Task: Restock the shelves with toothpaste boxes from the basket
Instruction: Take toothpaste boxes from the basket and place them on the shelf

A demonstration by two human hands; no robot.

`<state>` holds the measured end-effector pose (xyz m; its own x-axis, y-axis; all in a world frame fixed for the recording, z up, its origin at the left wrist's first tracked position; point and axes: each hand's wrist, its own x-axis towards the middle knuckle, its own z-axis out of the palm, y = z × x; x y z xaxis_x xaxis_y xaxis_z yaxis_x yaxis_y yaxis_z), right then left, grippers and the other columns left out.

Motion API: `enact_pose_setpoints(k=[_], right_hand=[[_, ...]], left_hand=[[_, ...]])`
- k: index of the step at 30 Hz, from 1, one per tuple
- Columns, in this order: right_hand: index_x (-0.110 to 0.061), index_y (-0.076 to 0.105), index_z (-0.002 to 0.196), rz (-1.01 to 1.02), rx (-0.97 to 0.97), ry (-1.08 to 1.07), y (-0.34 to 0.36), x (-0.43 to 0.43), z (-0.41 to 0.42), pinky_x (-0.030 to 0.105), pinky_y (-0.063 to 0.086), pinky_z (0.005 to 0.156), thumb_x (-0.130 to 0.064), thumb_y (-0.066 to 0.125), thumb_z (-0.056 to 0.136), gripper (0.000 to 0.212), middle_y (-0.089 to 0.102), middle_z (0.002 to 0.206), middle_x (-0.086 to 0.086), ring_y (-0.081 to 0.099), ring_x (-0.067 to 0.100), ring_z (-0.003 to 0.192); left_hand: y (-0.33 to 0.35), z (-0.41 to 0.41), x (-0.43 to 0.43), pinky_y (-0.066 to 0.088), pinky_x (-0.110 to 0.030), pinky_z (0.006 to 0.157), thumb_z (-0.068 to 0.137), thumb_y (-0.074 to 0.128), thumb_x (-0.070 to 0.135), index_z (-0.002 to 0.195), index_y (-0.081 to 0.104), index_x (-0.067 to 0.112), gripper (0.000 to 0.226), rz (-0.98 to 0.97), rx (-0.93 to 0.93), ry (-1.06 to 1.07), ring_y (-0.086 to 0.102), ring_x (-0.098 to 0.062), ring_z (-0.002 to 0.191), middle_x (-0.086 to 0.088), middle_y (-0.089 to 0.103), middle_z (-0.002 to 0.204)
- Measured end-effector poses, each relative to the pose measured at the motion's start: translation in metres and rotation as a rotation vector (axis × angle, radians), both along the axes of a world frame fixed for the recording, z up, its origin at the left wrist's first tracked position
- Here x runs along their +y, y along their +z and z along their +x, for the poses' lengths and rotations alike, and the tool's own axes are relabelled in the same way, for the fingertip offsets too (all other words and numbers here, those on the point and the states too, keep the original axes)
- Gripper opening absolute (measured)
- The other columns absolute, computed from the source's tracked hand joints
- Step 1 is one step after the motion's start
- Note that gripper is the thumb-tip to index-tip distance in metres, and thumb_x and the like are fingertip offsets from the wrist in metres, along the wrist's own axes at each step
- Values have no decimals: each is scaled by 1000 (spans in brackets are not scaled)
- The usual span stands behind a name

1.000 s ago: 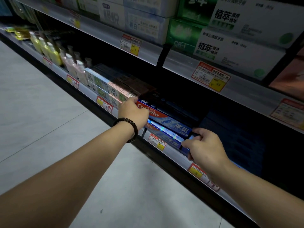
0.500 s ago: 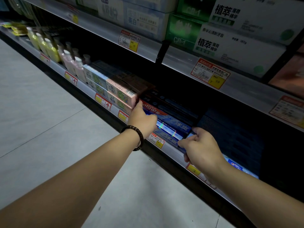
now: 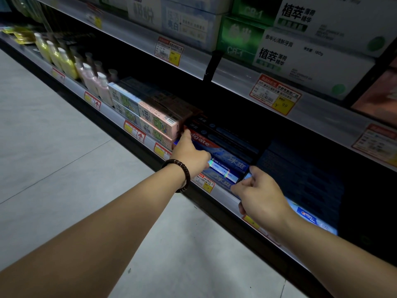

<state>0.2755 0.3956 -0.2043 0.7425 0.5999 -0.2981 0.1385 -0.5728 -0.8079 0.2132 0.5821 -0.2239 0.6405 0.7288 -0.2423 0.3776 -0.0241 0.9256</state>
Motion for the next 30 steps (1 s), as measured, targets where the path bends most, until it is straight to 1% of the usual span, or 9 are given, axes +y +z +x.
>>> enact_pose_setpoints(k=[5,7,9,12,15,19,23,26,30], right_hand=[[-26,43,100,-12,8,-48,4,1,1,49,64,81,-15,62,99,22,74,100,4,67,22,82],[-23,49,122,-6,24,-55,7,1,0,44,63,75,-14,63,99,28,74,102,5,66,20,79],[-15,38,153,-11,42,-62,8,1,0,36,59,68,-14,63,99,60,73,105,7,68,19,78],[-19,25,164,-10,50,-37,14,-1,-5,23,56,58,-15,62,99,75,74,109,5,73,21,78],[-18,25,165,17,55,-69,22,-4,-10,20,53,53,-13,62,99,76,77,100,-5,76,22,76],[-19,33,161,28,43,-98,35,-13,-16,40,62,74,-16,65,97,72,76,81,-10,77,19,84],[-16,42,156,36,45,-132,57,-25,-20,48,59,96,-26,74,92,73,75,88,-4,74,17,95],[-17,51,148,61,46,-161,77,-36,-24,45,57,99,-32,74,94,60,76,93,-1,72,17,97],[-20,64,125,114,53,-229,102,-54,-34,47,59,95,-35,74,96,33,75,91,-3,73,17,94]], left_hand=[[0,1,-2,65,-42,78,92,67,5,149,35,25,69,47,-14,39,73,-28,97,9,55,101],[-2,3,-3,64,-46,84,91,67,6,151,35,26,70,72,-32,68,72,-28,98,6,60,104],[-3,3,-5,63,-47,86,89,68,10,149,38,29,70,95,-53,107,71,-27,100,5,60,118],[-1,3,-9,62,-46,89,85,72,15,146,41,31,70,101,-77,166,69,-26,103,4,47,142],[3,2,-14,61,-47,93,76,70,30,149,38,27,79,90,-7,174,70,-28,101,-3,46,146],[11,-5,-21,61,-50,90,73,64,39,147,39,24,79,59,67,144,72,-30,96,-6,55,131],[25,-14,-29,60,-53,92,85,70,36,148,40,23,71,15,94,115,72,-32,102,-3,59,124],[41,-23,-38,60,-54,92,92,68,39,144,45,24,60,7,103,130,72,-31,100,-1,64,110],[84,-41,-60,63,-50,87,97,62,43,130,51,26,39,9,107,129,74,-26,93,-7,68,110]])
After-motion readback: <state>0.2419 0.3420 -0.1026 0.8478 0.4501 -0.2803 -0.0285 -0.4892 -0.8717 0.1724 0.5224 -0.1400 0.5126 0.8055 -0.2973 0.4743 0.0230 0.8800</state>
